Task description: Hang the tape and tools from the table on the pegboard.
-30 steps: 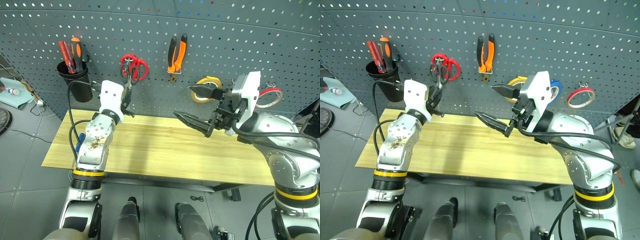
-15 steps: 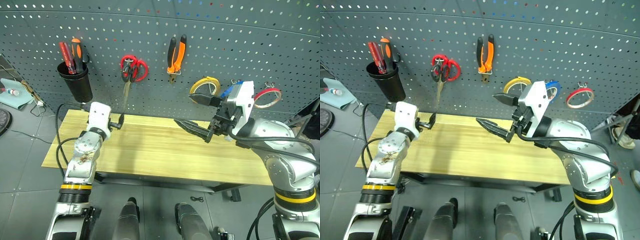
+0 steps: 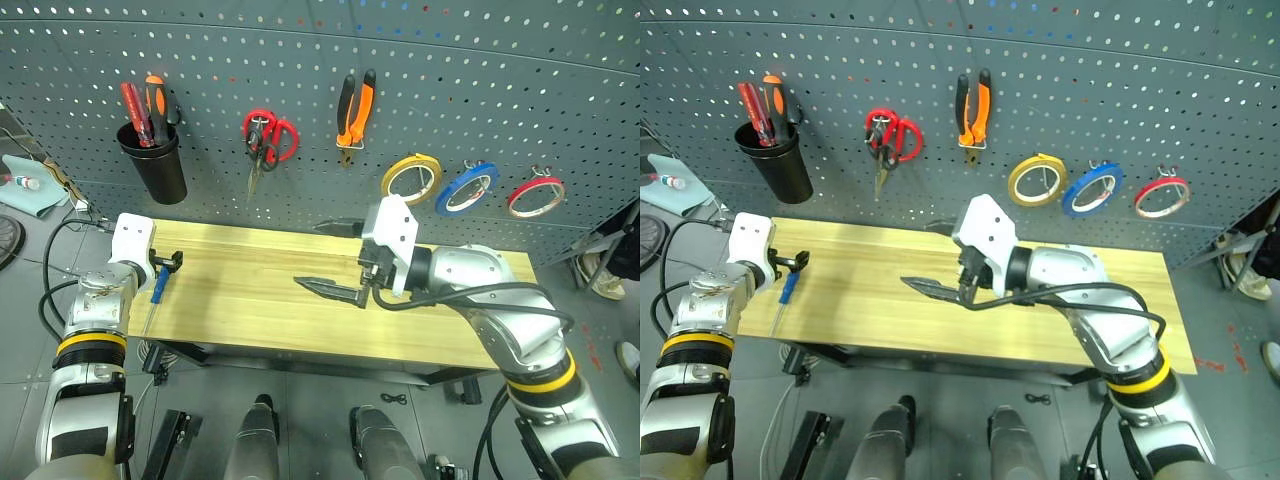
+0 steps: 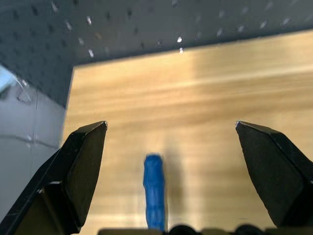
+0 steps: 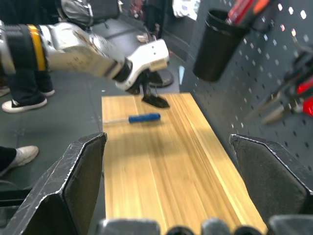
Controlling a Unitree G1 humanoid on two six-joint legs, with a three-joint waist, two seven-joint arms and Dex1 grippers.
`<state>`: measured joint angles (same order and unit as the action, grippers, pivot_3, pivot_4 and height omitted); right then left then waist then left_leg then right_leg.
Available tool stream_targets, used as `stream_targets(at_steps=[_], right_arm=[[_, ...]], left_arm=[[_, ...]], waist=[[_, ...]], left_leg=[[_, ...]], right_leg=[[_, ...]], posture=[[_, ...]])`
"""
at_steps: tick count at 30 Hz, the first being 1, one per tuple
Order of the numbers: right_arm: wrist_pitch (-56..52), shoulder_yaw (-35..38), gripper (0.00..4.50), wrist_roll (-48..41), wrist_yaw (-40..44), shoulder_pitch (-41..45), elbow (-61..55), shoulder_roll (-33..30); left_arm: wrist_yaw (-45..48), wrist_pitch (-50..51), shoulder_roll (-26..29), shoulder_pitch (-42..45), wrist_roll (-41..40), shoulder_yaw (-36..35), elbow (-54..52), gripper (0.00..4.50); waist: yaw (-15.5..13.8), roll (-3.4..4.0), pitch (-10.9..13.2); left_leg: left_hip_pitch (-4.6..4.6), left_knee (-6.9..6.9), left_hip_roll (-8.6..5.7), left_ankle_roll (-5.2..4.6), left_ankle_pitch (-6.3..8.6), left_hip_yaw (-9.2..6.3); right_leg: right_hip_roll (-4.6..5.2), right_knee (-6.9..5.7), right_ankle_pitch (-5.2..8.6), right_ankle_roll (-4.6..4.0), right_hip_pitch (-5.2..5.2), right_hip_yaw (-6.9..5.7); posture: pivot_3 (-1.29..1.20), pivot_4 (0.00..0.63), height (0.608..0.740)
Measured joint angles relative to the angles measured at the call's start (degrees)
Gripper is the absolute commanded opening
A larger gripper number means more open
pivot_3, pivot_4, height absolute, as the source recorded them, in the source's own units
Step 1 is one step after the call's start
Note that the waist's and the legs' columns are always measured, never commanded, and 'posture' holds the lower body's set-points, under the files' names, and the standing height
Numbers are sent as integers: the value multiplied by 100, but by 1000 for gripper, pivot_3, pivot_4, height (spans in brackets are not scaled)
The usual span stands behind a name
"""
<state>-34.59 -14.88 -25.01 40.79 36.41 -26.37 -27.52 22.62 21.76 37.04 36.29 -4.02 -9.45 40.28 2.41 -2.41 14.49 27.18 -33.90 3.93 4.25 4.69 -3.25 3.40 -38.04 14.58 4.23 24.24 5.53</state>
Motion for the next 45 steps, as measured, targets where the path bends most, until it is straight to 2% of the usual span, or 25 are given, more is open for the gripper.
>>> stream_targets(at_steps=[5, 13, 17, 25, 34, 37, 44, 45], right_arm=[[-201, -122, 4500, 34, -13, 301, 97, 204], [-454, -138, 4500, 29, 86, 307, 107, 86], [-536, -109, 4500, 62, 136, 307, 105, -47], [-969, 166, 4500, -116, 136, 318, 69, -139], [-1303, 427, 4500, -335, 238, 318, -53, -414], [-1386, 477, 4500, -345, 226, 318, -77, -470], [-1409, 477, 4500, -379, 247, 334, -102, -458], [-1399, 476, 4500, -375, 249, 351, -77, -442]], left_arm=[[342, -232, 51, 224, 27, 65, 1094, 4490], [313, -1063, 208, 676, 304, 149, 2382, 4490], [317, -1297, 197, 747, 377, 175, 2680, 4490], [346, -1433, 92, 847, 418, 184, 2804, 4490], [420, -1576, 97, 981, 472, 222, 2835, 4490], [480, -1569, 97, 1054, 487, 231, 2901, 3744], [559, -1532, 97, 1068, 488, 258, 2897, 393], [559, -1527, 98, 1056, 489, 259, 2874, 348]], waist=[[1, 0, 3], [-39, 5, 14], [-59, 5, 55], [-114, 10, 367], [-168, 53, 641], [-160, 62, 666], [-140, 62, 694], [-140, 61, 694]], left_leg=[[1, 3, 2, 0, 0, 0], [2, 5, 2, 0, 0, 2], [2, 8, 5, 0, 0, 2], [9, 7, 7, -2, -1, 2], [13, 7, 6, -2, -1, 3], [13, 8, 6, -2, -1, 3], [13, 17, 6, -1, -1, 5], [13, 18, 6, -1, -1, 5]], right_leg=[[-1, -1, 2, -3, 3, -1], [0, -1, 12, 5, 4, -2], [0, -4, 21, 10, 7, -2], [-1, -11, 23, 12, 14, -1], [1, -11, 37, 33, 17, -1], [1, -10, 39, 37, 17, -1], [1, -8, 42, 37, 24, 1], [1, -8, 42, 36, 25, 1]], posture=[[4, 269, 740], [10, 310, 740], [12, 348, 740], [19, 426, 740], [3, 457, 740], [10, 454, 740], [28, 450, 740], [30, 448, 740]])
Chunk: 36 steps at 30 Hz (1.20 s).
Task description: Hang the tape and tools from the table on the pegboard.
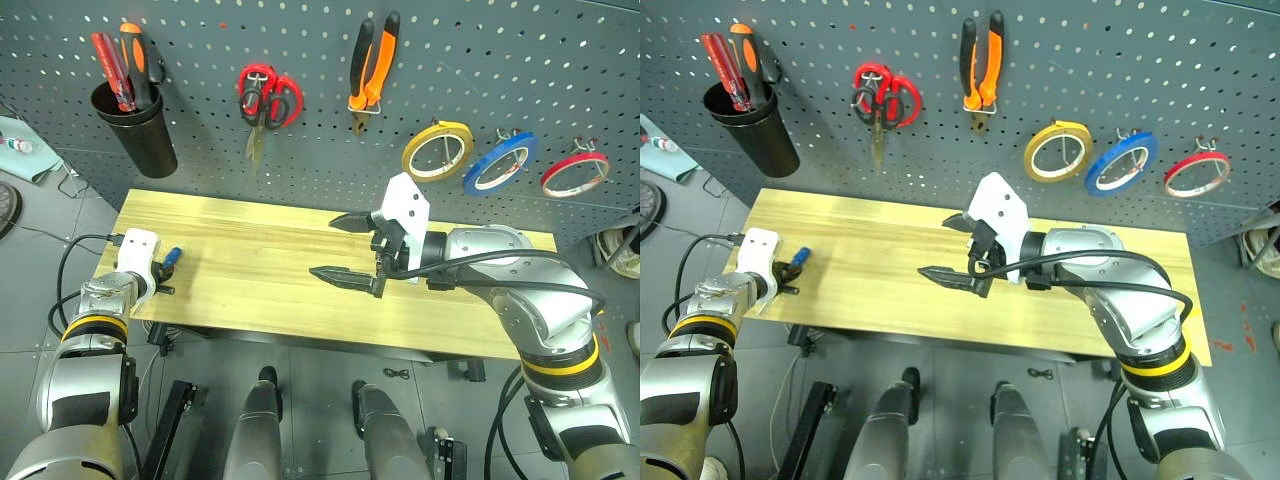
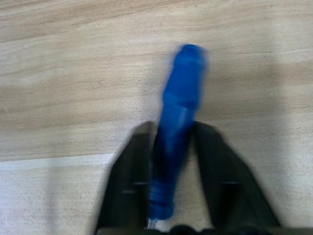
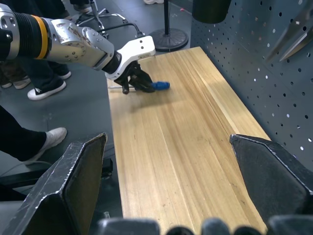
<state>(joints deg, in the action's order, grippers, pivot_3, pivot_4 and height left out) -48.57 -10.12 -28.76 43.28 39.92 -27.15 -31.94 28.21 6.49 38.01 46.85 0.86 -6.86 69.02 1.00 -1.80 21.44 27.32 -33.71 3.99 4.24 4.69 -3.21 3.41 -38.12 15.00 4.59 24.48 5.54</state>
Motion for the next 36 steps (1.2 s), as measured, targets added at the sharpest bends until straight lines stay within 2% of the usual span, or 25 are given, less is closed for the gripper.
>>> stream_targets(at_steps=[4, 7, 12, 15, 17, 22, 30, 36], right_arm=[[101, -7, 4500, 60, 0, 23, 95, 38], [228, 27, 4500, 62, -32, -22, 132, 142], [389, 487, 4500, -204, -160, -306, 55, 450], [406, 860, 4500, -477, -295, -293, -47, 584], [408, 978, 4500, -617, -392, -260, -57, 640], [531, 1232, 4500, -853, -608, 122, 34, 978], [1028, 1300, 4500, -838, -780, 924, 697, 1373], [1536, 1318, 4500, -666, -956, 1439, 1216, 1560]], left_arm=[[2, 47, 3, -53, -17, -12, -114, 348], [108, 299, 0, -344, -150, -96, -771, 348], [277, 1277, -56, -1276, -789, -430, -3502, 348], [122, 1957, -381, -2026, -1370, -790, -5793, 348], [8, 2278, -578, -2300, -1681, -831, -6847, 348], [-612, 2715, -928, -2160, -1924, -849, -8541, 348], [-1389, 2441, -814, -629, -1673, -892, -8591, 348], [-1747, 1562, -569, 559, -1192, -933, -7473, 348]], waist=[[-12, -1, 1], [-10, -1, 0], [-42, -2, 0], [-41, -3, -3], [-49, -9, -10], [-46, -20, -24], [-96, -85, -128], [-184, -113, -200]], left_leg=[[2, 4, 0, 0, 0, 1], [6, 13, 0, 1, 0, 0], [6, 43, -1, 13, -8, -2], [8, 45, -1, 14, -8, 0], [7, 45, 0, 14, -8, -2], [6, 44, -1, 18, -17, -4], [9, 58, -2, 20, -21, -4], [12, 89, -1, 36, -31, -12]], right_leg=[[0, 4, 2, 2, 1, 0], [0, 8, 1, 1, 5, -1], [3, 11, -21, -42, 11, -5], [7, 19, -23, -44, 9, -6], [5, 18, -24, -46, 9, -10], [4, 16, -19, -29, 10, -12], [5, 40, -32, -47, 9, -18], [7, 55, -37, -55, 10, -40]], posture=[[37, 425, 740], [42, 397, 740], [67, 362, 740], [84, 328, 740], [98, 313, 740], [137, 267, 740], [164, 215, 740], [158, 201, 740]])
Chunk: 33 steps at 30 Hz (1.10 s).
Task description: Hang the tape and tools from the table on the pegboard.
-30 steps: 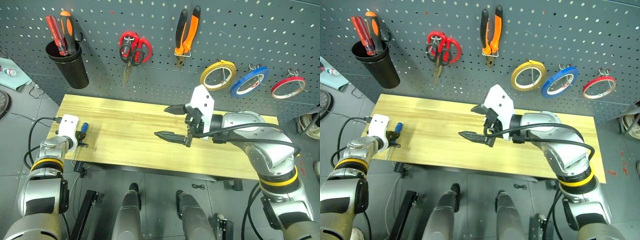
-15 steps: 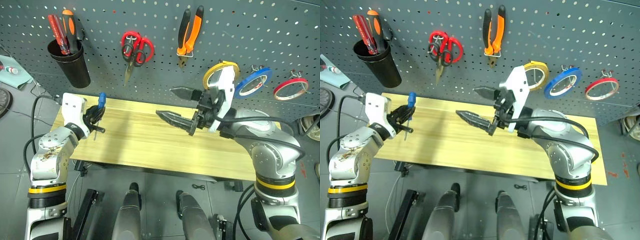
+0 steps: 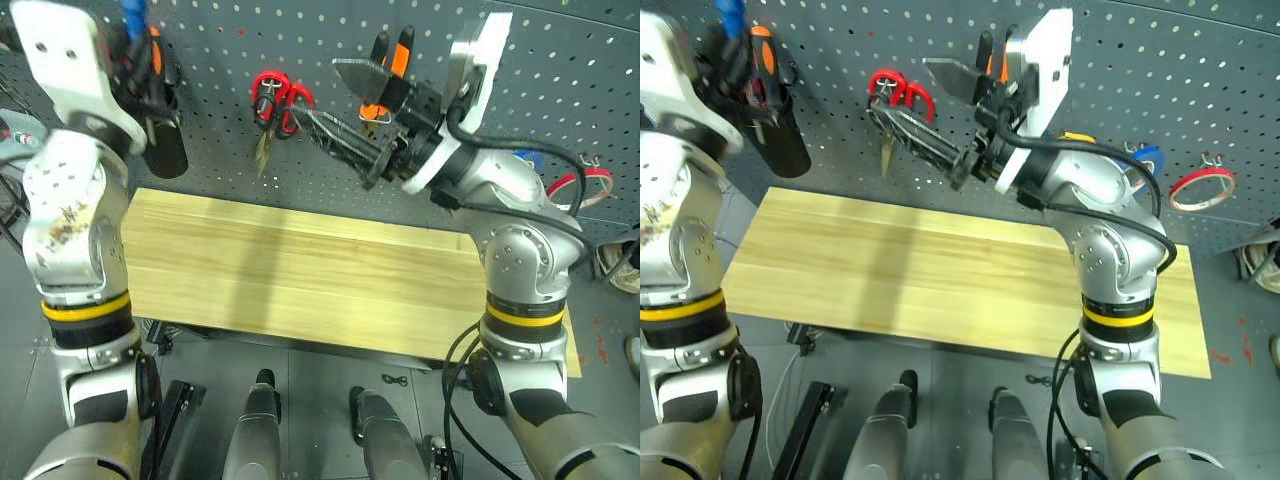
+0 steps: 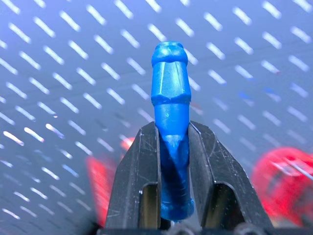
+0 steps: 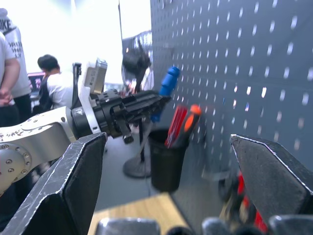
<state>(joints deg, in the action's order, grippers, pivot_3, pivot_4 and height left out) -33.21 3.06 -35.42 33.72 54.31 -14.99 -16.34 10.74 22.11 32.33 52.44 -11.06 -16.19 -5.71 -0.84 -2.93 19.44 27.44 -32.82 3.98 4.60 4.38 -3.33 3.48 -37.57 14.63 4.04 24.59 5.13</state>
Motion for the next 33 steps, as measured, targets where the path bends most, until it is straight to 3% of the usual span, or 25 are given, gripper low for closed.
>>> stream_targets(at_steps=[8, 17, 19, 25, 26, 33], right_arm=[[181, 14, 4500, 49, -165, 326, 308, 79], [262, 12, 4500, 96, -254, 334, 311, -72], [257, 11, 4500, 95, -257, 292, 310, -131], [172, 12, 4500, 85, -275, 180, 307, -255], [149, 10, 4500, 85, -286, 158, 305, -255], [-237, 2, 4500, 90, -257, -439, -40, -865]], left_arm=[[-87, -1888, -278, 1323, 327, 195, 2138, 348], [-295, -2747, -482, 1168, 389, 103, 3648, 348], [-212, -2828, -561, 1020, 365, 106, 3878, 1432], [-10, -2981, -595, 991, 211, 108, 3961, 4141], [0, -2981, -595, 991, 195, 108, 3959, 4421], [323, -2293, -371, 652, -90, 83, 2853, 4421]], waist=[[-127, -7, -24], [-124, -6, -37], [-123, -6, -37], [-104, -7, -38], [-97, -7, -39], [-52, -7, -73]], left_leg=[[4, -1, 1, 8, -6, -2], [5, -1, 1, 11, -8, -3], [6, -2, 2, 15, -11, -3], [6, -3, 2, 16, -13, -6], [6, -4, 2, 16, -15, -7], [7, -6, 2, 19, -19, -9]], right_leg=[[2, -3, -4, -6, -1, -12], [3, -10, -5, -8, -1, -16], [3, -12, -6, -9, -1, -19], [3, -19, -6, -9, 0, -20], [3, -21, -6, -9, -1, -21], [5, -27, -6, -9, -3, -24]], posture=[[126, 189, 740], [87, 196, 740], [82, 199, 740], [81, 198, 740], [81, 198, 740], [103, 199, 740]])
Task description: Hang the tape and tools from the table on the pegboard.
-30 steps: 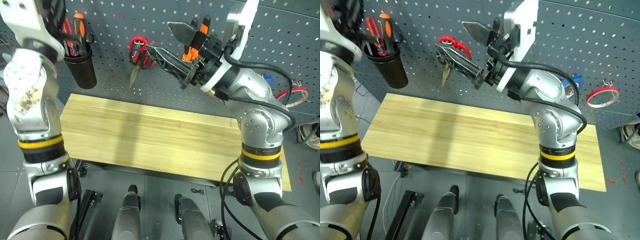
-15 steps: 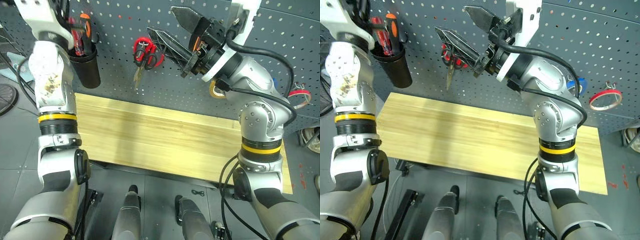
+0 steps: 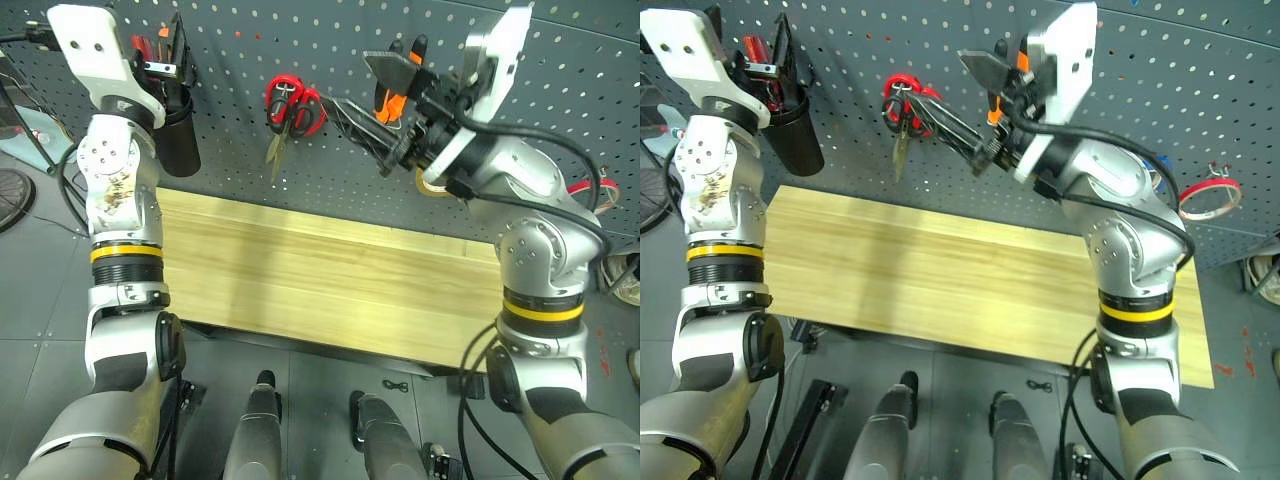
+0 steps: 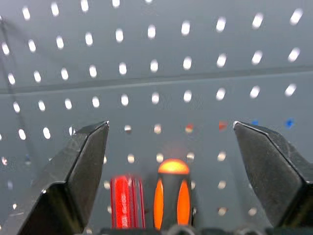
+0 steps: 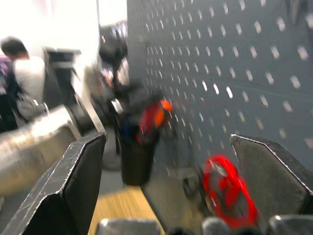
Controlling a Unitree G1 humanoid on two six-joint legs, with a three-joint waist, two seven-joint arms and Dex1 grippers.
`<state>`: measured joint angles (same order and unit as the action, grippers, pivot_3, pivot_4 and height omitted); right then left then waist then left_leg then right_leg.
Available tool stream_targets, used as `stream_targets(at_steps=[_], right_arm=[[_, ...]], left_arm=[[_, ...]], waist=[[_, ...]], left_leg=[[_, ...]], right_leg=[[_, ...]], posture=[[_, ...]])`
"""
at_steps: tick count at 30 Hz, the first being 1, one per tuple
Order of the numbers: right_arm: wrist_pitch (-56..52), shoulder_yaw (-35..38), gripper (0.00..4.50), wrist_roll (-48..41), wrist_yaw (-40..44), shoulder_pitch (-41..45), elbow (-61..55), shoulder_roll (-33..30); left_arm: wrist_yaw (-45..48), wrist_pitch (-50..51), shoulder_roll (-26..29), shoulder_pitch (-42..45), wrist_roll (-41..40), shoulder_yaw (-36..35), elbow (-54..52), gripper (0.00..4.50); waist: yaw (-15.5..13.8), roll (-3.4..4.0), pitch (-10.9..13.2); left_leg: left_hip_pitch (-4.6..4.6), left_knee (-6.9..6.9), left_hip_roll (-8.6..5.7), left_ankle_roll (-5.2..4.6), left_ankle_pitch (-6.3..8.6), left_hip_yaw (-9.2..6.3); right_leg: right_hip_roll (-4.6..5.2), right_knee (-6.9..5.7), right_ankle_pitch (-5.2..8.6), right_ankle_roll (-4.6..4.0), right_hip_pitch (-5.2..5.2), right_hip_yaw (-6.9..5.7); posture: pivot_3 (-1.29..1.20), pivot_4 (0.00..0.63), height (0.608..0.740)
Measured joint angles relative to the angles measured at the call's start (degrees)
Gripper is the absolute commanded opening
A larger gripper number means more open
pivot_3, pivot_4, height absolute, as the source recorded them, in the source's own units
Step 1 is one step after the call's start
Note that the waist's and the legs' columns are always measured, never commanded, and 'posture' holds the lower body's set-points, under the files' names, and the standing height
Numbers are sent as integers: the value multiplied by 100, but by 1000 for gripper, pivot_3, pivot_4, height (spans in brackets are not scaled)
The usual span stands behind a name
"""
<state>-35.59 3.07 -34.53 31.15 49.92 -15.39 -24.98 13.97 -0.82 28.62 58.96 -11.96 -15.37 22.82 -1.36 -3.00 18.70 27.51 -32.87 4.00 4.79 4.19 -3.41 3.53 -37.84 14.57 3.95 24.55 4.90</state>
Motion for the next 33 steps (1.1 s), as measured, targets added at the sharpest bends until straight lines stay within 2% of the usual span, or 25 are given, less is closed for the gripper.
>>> stream_targets(at_steps=[2, 5, 10, 12, 15, 19, 23, 28, 33], right_arm=[[-116, -47, 4500, 101, 21, -213, -132, -276], [-161, -119, 4500, 298, 143, -1038, -517, -758], [-343, -183, 4500, 502, 248, -2014, -906, -1279], [-504, -178, 4500, 535, 238, -2365, -1173, -1502], [-685, -195, 4500, 719, 174, -3068, -1428, -1729], [-824, -298, 4500, 1142, -117, -3945, -1375, -1733], [-546, -260, 4500, 1720, -473, -4562, -797, -1609], [-33, -225, 4500, 2123, -815, -4732, -280, -1144], [311, -254, 4500, 2405, -1089, -4644, 57, -613]], left_arm=[[409, 585, 134, -245, -308, 70, -578, 4421], [1158, 1686, 406, -842, -907, 246, -1521, 4421], [1615, 3336, 650, -1938, -1740, 380, -2907, 4421], [1793, 3882, 843, -2547, -1912, 600, -3471, 4421], [2161, 4262, 1091, -3290, -1929, 1047, -3744, 4421], [2897, 3640, 1241, -3635, -1290, 1992, -3208, 4421], [3378, 2505, 965, -3555, -511, 2585, -1835, 4421], [3370, 1679, 343, -3387, -108, 2677, -852, 4421], [2903, 1235, -202, -3082, 156, 2499, -92, 4421]], waist=[[23, 1, -19], [60, 4, -92], [119, 12, -118], [151, 16, -127], [147, 15, -141], [111, 18, -151], [93, 20, -245], [164, 25, -322], [246, 32, -463]], left_leg=[[-4, 0, 0, 0, -3, -1], [-11, 1, 1, -2, -2, -1], [-29, -10, 2, -16, -10, 0], [-38, -10, 4, -19, -12, 0], [-41, -10, 4, -19, -12, 2], [-36, -17, 4, -22, -13, 8], [-33, -21, 4, -24, -12, 11], [-32, -22, 5, -25, -13, 10], [-36, -23, 4, -25, -13, 10]], right_leg=[[0, -10, 0, -1, 0, 0], [0, -3, 1, 0, -12, -1], [0, -23, 0, -2, -21, 1], [-1, -24, -1, -4, -29, 1], [-1, -23, 0, -4, -32, 1], [0, -18, 0, -5, -29, 3], [0, -9, 1, -4, -30, 5], [0, -12, 1, -3, -29, 5], [-1, -13, 1, -2, -35, 4]], posture=[[103, 199, 740], [103, 199, 740], [112, 226, 740], [105, 233, 740], [96, 238, 740], [72, 232, 740], [45, 207, 740], [22, 181, 740], [17, 162, 740]])
